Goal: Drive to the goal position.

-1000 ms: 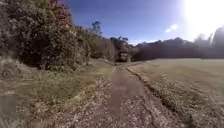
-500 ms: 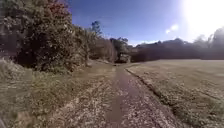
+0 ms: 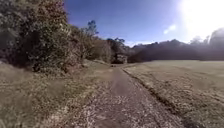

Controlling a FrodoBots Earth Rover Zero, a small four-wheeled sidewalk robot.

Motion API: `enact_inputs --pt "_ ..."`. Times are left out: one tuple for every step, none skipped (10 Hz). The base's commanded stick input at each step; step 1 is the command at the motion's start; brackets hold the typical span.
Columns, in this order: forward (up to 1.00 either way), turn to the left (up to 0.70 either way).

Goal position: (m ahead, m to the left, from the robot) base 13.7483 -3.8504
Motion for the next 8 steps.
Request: enact_inputs --pt "0.60 -0.14" --pt "0.60 -0.11" --pt "0.60 0.00" --pt "0.60 0.00" --pt "0.60 0.00" --pt "0.60 0.00" --pt "0.60 0.00" --pt "0.60 0.00"
